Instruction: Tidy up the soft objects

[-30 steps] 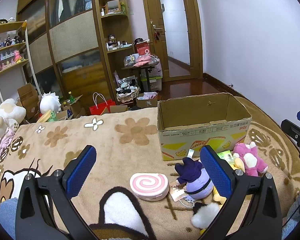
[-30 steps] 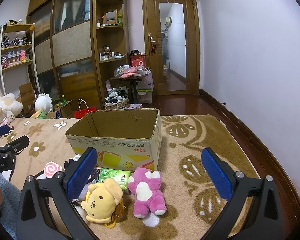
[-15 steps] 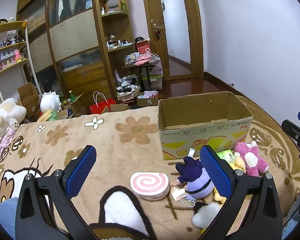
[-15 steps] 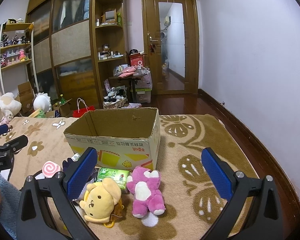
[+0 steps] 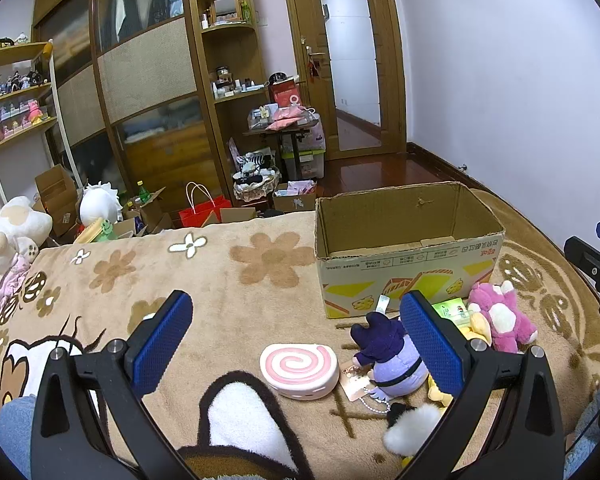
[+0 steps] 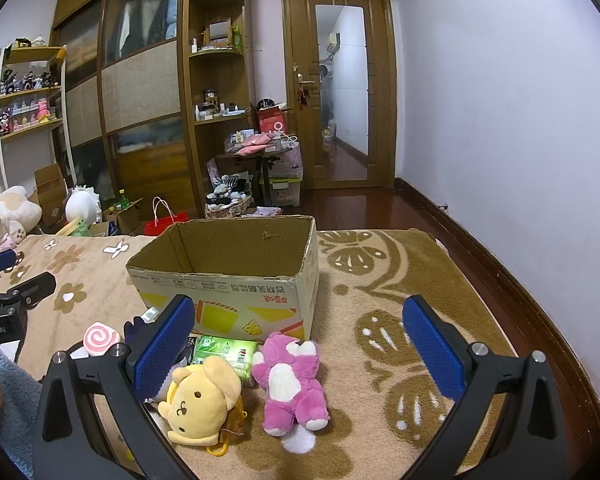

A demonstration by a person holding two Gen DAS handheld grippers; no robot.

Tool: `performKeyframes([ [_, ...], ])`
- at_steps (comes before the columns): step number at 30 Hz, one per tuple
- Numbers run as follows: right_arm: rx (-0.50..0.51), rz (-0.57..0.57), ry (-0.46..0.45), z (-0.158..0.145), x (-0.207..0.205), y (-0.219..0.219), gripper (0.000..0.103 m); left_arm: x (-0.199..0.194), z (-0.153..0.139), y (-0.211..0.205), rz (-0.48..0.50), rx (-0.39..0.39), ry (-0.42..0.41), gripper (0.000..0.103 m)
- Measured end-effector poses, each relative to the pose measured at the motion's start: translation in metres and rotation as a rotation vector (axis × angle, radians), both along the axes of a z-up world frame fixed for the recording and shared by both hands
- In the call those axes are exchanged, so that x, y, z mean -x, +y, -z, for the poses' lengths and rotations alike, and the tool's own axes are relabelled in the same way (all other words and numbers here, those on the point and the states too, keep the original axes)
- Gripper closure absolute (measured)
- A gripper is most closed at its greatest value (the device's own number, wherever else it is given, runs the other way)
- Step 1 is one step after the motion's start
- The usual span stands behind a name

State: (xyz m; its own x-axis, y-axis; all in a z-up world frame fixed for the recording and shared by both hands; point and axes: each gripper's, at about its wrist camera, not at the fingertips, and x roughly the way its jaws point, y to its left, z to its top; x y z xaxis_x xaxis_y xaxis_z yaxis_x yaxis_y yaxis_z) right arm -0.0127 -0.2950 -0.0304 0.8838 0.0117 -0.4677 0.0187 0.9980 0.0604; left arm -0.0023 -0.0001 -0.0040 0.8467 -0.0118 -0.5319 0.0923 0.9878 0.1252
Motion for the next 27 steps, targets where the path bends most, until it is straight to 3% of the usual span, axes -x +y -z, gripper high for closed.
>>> performKeyframes([
  [27, 0.0, -0.001, 0.0, 0.0022, -0.001, -0.0003, 0.0, 0.0, 0.0011, -0.0009, 0.0, -0.003, 0.003, 0.0],
])
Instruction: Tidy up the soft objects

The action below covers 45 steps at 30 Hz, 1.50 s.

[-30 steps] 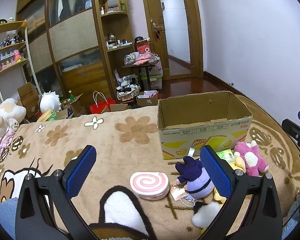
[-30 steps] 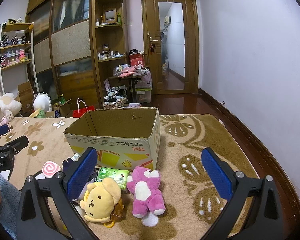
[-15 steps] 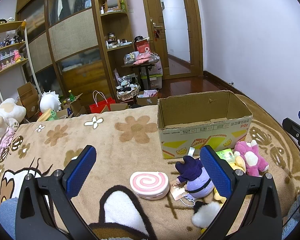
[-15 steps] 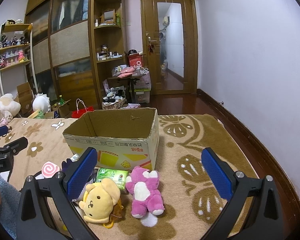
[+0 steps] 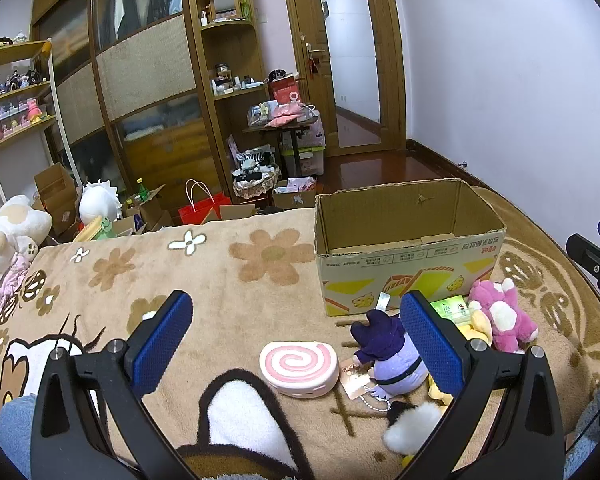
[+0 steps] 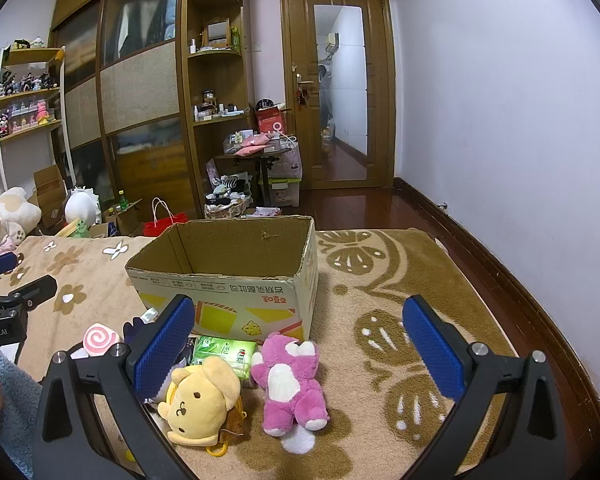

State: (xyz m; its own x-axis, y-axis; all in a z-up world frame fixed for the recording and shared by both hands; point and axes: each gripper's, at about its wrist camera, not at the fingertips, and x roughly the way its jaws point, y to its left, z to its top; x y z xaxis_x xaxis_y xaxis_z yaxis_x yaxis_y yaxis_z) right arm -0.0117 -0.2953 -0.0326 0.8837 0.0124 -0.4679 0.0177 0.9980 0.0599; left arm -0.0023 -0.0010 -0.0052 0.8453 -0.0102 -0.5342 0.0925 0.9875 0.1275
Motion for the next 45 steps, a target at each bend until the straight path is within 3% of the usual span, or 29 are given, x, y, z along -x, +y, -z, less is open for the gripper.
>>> performKeyframes([
  [26, 0.001, 0.002, 0.002, 0.0, -0.002, 0.0, 0.0, 0.0, 0.001, -0.001, 0.0, -0.003, 0.014, 0.0],
  [35, 0.01, -0.003, 0.013, 0.006, -0.006, -0.001, 0.0, -0.007, 0.019, 0.0, 0.01, 0.005, 0.101, 0.0],
  [45, 0.023, -0.003, 0.059, 0.017, -0.024, 0.007, 0.0, -0.051, 0.028, 0.002, -0.026, -0.01, 0.219, 0.0],
])
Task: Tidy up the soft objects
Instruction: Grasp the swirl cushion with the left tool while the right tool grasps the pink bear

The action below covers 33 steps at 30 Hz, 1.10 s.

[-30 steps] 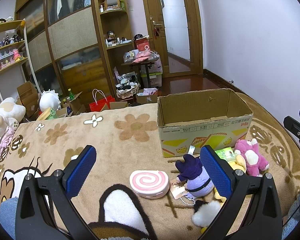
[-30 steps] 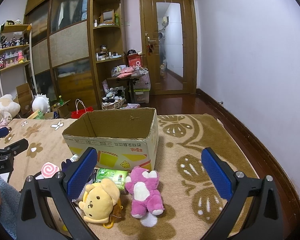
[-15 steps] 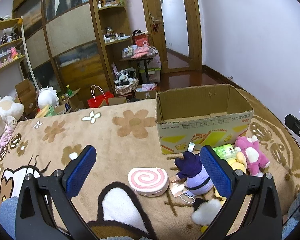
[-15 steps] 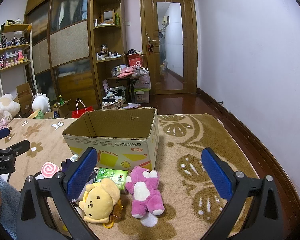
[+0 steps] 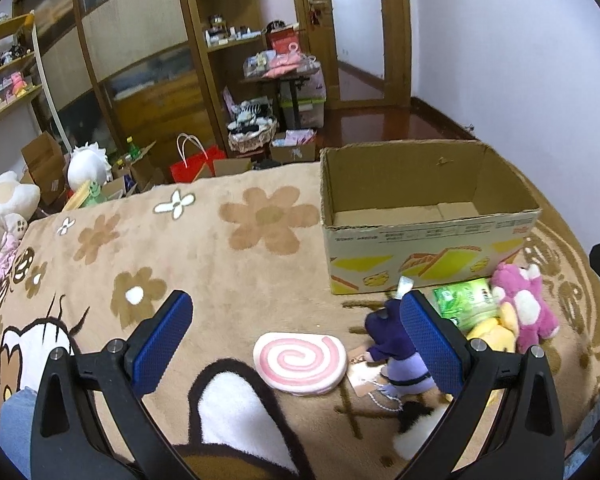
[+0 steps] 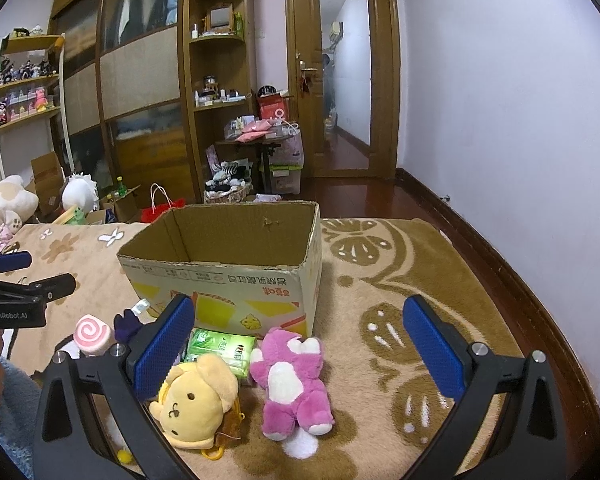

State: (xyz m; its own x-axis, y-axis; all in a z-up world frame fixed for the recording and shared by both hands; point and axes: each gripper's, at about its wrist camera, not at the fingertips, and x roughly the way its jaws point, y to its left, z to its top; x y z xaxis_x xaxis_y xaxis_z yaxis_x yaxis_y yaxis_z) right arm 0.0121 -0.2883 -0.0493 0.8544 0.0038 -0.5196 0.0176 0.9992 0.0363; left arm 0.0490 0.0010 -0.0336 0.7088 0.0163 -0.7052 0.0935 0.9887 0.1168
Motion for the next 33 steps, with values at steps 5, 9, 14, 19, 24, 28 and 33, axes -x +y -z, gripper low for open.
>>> performKeyframes([
  [5, -0.001, 0.01, 0.045, 0.012, -0.018, 0.001, 0.0, -0.028, 0.014, 0.006, -0.022, 0.011, 0.086, 0.0],
  [9, 0.007, 0.011, 0.096, 0.028, -0.034, 0.002, 0.0, -0.048, 0.03, 0.013, -0.033, 0.041, 0.171, 0.0],
  [14, 0.002, 0.01, 0.158, 0.049, -0.054, 0.001, 0.0, -0.06, 0.053, 0.013, -0.036, 0.042, 0.265, 0.0],
  [19, -0.002, 0.009, 0.212, 0.066, -0.07, 0.0, 0.0, -0.067, 0.071, 0.014, -0.041, 0.048, 0.351, 0.0],
  [24, -0.001, 0.012, 0.255, 0.079, -0.077, -0.002, 0.0, -0.072, 0.085, 0.015, -0.046, 0.054, 0.42, 0.0],
  [28, -0.011, 0.014, 0.287, 0.088, -0.08, -0.004, 0.0, -0.074, 0.094, 0.016, -0.05, 0.055, 0.466, 0.0],
  [33, -0.036, 0.018, 0.344, 0.102, -0.087, -0.007, 0.001, -0.076, 0.102, 0.018, -0.054, 0.056, 0.5, 0.003],
])
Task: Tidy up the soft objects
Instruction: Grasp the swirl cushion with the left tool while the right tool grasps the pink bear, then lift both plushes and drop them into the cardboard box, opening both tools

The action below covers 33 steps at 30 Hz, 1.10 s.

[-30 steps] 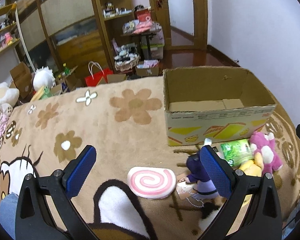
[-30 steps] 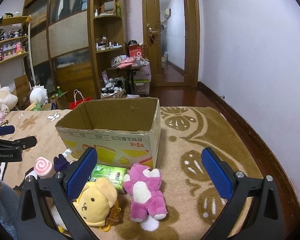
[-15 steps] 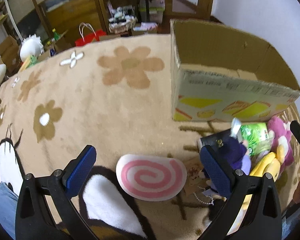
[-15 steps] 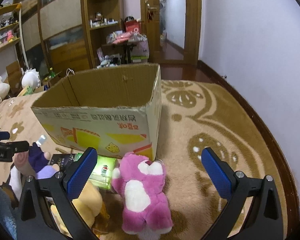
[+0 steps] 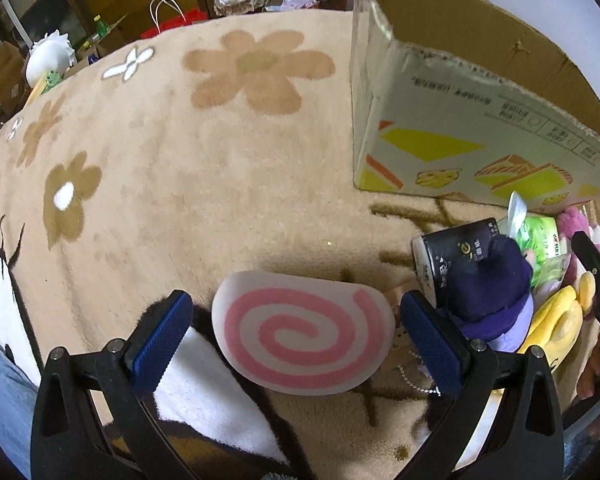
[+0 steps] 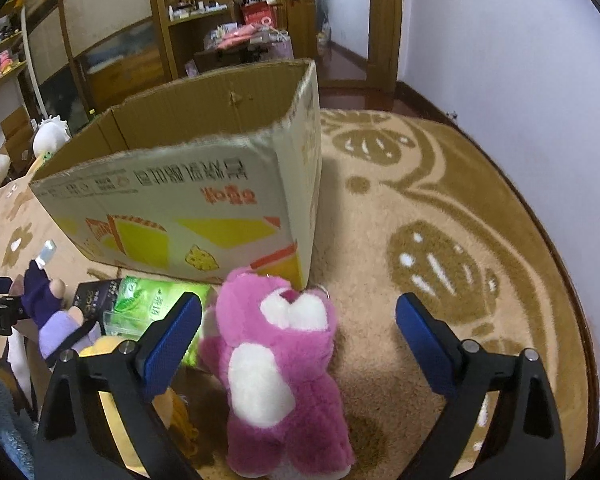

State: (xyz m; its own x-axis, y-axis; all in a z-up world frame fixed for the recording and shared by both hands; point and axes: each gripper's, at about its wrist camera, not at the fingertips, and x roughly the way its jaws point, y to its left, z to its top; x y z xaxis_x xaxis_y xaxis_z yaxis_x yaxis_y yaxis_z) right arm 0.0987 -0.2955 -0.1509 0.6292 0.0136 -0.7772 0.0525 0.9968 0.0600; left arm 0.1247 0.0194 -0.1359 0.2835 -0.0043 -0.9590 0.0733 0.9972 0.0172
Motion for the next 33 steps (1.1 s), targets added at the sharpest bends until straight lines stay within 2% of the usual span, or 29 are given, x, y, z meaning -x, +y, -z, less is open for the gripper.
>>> performKeyframes([
  [3, -0.035, 0.006, 0.028, 0.006, -0.002, -0.003, 0.002, -0.002, 0.008, 0.001, -0.004, -0.005, 0.038, 0.011],
  [5, -0.056, 0.01, 0.04, 0.008, -0.004, -0.005, 0.002, -0.004, 0.012, 0.003, -0.008, 0.013, 0.063, 0.015],
  [6, -0.073, 0.012, 0.051, 0.011, -0.005, -0.006, 0.002, -0.004, 0.014, 0.004, -0.009, 0.031, 0.075, 0.021],
  [12, -0.124, 0.011, 0.086, 0.018, -0.007, -0.009, 0.002, -0.005, 0.017, 0.003, -0.003, 0.032, 0.08, 0.029],
  [14, -0.164, -0.004, 0.096, 0.021, -0.008, -0.01, 0.009, -0.006, 0.016, 0.003, -0.002, 0.034, 0.076, 0.033],
  [16, -0.21, -0.008, 0.106, 0.023, -0.009, -0.012, 0.026, -0.004, 0.015, 0.0, 0.004, 0.03, 0.066, 0.039],
  [17, -0.212, -0.012, 0.106, 0.022, -0.007, -0.011, 0.031, -0.003, 0.014, 0.0, 0.005, 0.027, 0.061, 0.04],
  [18, -0.217, -0.032, 0.105, 0.022, -0.006, -0.008, 0.044, -0.001, 0.014, 0.002, 0.006, 0.027, 0.054, 0.042],
  [19, -0.209, -0.035, 0.105, 0.021, -0.006, -0.007, 0.051, -0.001, 0.013, 0.002, 0.004, 0.024, 0.047, 0.043],
  [26, -0.15, -0.019, 0.042, 0.003, 0.005, -0.004, 0.054, 0.016, -0.003, -0.009, 0.019, -0.029, -0.03, 0.048],
  [33, -0.139, 0.023, -0.06, -0.024, 0.024, -0.011, 0.054, 0.04, -0.04, -0.023, 0.049, -0.061, -0.192, 0.048],
])
